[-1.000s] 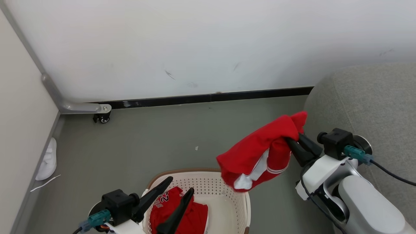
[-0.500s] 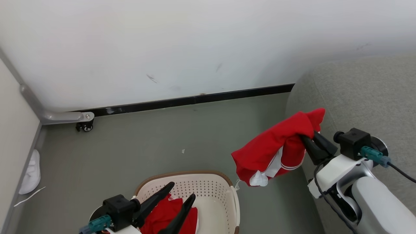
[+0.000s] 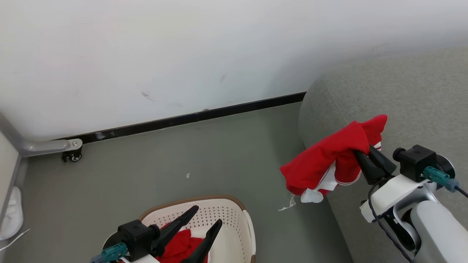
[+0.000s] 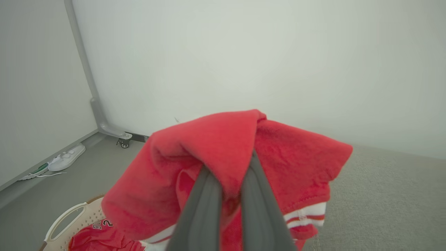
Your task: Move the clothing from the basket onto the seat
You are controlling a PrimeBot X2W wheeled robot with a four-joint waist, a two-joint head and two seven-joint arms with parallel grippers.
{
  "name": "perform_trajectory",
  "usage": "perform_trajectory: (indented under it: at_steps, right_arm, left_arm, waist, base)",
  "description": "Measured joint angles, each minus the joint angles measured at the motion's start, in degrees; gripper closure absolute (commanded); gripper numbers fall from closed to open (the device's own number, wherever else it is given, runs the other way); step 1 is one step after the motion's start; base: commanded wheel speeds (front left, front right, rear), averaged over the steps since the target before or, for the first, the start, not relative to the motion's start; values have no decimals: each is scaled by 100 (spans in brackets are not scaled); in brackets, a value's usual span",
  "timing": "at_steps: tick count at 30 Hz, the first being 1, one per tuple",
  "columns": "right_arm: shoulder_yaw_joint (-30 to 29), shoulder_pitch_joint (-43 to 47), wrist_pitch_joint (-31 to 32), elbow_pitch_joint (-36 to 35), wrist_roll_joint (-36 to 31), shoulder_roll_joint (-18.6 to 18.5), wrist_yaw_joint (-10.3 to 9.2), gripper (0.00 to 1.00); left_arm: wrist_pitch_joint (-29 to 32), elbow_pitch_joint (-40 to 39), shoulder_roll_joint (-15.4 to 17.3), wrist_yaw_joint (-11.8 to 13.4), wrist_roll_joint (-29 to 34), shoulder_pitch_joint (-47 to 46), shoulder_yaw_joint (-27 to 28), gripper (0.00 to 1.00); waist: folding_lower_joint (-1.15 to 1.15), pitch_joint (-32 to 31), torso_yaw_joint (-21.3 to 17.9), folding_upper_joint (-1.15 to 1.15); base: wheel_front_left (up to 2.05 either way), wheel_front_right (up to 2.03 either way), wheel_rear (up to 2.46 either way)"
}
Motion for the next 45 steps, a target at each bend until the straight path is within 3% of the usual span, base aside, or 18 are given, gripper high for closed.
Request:
perform_trajectory:
  at_steps: [30,45]
  right_arm:
    - [-746,231,0,-409,-141,-208,0,100]
    - [-1377,195,83,-534,-132,-403,0,100]
  left_arm:
    - [0,-265,8,8,81,128,-93,0]
    - [10,-467,84,71,191,220,-99,0]
  waist:
    - [0,62,-998,0]
    - [0,241,-1177,0]
  base:
    - [0,0,0]
    - [0,0,0]
